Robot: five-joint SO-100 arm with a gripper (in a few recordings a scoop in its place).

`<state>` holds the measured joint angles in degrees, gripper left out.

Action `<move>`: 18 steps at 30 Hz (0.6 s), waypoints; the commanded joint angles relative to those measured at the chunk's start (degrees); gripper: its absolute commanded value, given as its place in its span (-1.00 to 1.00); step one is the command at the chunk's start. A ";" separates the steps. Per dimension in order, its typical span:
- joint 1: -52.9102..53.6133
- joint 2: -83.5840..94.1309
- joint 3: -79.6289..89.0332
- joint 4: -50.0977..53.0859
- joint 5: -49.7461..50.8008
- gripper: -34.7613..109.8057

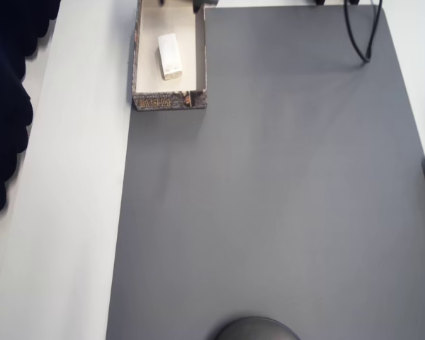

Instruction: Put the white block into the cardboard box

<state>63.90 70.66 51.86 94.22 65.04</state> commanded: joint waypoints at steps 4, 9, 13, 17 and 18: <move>-8.88 19.42 19.34 1.32 -14.68 -0.54; -19.51 31.11 38.50 0.35 -26.98 -0.54; -29.53 38.23 47.55 -1.05 -35.60 -0.54; -39.55 42.71 52.38 -2.29 -43.33 -0.54; -41.66 44.47 53.61 -2.81 -44.74 -0.54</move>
<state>30.67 107.84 102.13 93.25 26.81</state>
